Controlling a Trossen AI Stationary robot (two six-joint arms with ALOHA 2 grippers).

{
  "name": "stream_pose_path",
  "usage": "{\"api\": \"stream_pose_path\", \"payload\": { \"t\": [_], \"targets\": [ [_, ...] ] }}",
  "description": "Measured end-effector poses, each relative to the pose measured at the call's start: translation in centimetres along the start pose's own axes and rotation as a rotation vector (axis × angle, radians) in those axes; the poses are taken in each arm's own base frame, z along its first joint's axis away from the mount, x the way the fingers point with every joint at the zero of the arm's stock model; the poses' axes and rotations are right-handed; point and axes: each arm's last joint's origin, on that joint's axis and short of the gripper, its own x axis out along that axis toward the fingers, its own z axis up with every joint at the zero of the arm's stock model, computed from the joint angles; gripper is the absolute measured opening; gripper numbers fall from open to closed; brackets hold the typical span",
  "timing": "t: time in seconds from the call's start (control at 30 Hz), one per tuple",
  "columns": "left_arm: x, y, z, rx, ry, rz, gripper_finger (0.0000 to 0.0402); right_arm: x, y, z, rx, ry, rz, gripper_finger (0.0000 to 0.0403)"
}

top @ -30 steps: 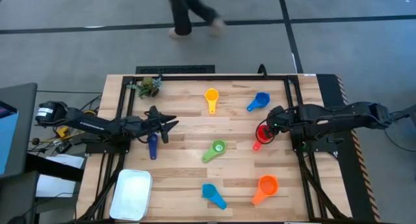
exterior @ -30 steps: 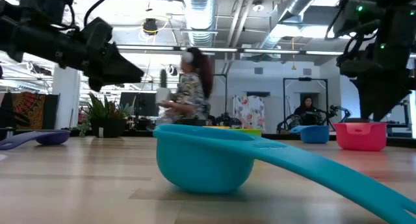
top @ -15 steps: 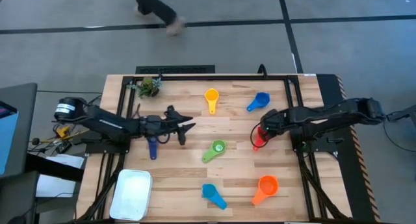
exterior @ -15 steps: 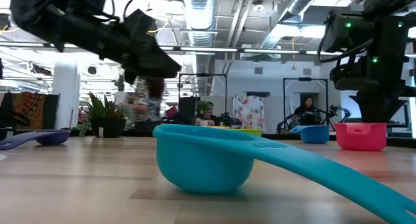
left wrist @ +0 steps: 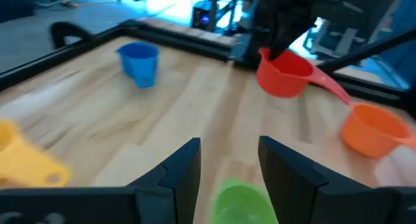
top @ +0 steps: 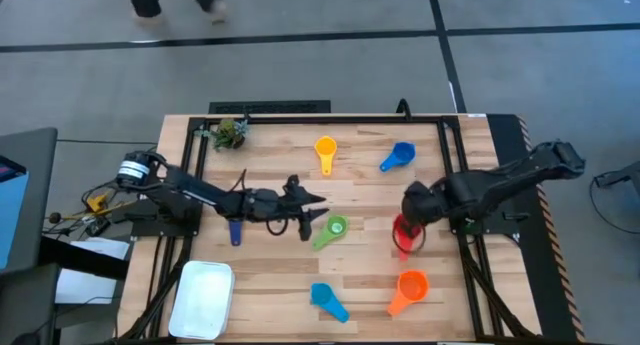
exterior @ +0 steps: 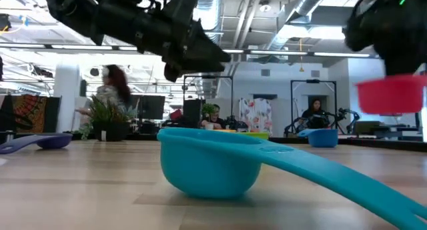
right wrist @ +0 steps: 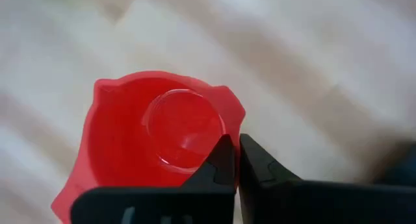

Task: Nest measuring cups in basket
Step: Stack the red measuring cup on top of the orange measuring cup

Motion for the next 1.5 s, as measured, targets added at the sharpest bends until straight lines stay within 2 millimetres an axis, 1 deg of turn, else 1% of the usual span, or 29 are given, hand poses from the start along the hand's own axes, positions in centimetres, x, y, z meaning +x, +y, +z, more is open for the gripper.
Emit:
{"api": "stream_pose_path", "payload": {
  "t": [0.07,0.17,0.33,0.5,0.63,0.7,0.8,0.97,1.17,1.33,1.43,1.5],
  "targets": [
    [-0.1,-0.8,0.1,0.010,0.006,-0.020,0.0144,-0.4,1.1,-1.7,0.001,0.028,0.046,0.0015],
    [-0.4,-1.8,-0.1,0.011,0.005,-0.027,0.0144,-0.2,2.2,-4.7,0.022,0.067,0.062,0.0012],
    [-0.9,-2.5,-0.4,0.020,0.010,0.028,0.0144,0.3,3.1,-9.0,0.099,0.097,0.047,0.0008],
    [-1.0,-2.7,-0.5,0.023,0.010,0.041,0.0144,0.9,3.2,-11.6,0.191,0.089,0.012,0.0027],
    [-1.0,-2.7,-0.5,0.010,0.008,0.044,0.0144,1.4,3.9,-12.7,0.275,0.086,0.041,0.0021],
    [-1.0,-2.7,-0.5,-0.004,0.005,0.056,0.0144,1.6,4.2,-13.1,0.294,0.082,0.045,0.0017],
    [-1.0,-2.6,-0.5,-0.009,-0.004,0.088,0.0144,1.2,4.7,-13.4,0.296,0.079,0.040,0.0022],
    [-1.0,-2.4,-0.4,0.013,-0.017,0.127,0.0144,0.2,5.0,-13.1,0.293,0.021,0.030,0.0029],
    [-1.0,-2.4,-0.4,0.038,-0.017,0.130,0.0144,-0.6,6.1,-12.5,0.330,-0.053,0.141,0.0017],
    [-1.0,-2.4,-0.4,0.096,-0.013,0.129,0.0144,0.7,8.3,-12.2,0.329,-0.098,0.247,0.0021],
    [-1.0,-2.5,-0.4,0.109,-0.011,0.128,0.0144,2.0,9.1,-12.0,0.291,-0.118,0.234,0.0018],
    [-1.0,-2.5,-0.4,0.111,-0.008,0.128,0.0144,2.4,9.3,-11.7,0.208,-0.124,0.199,0.0017]
  ]
}}
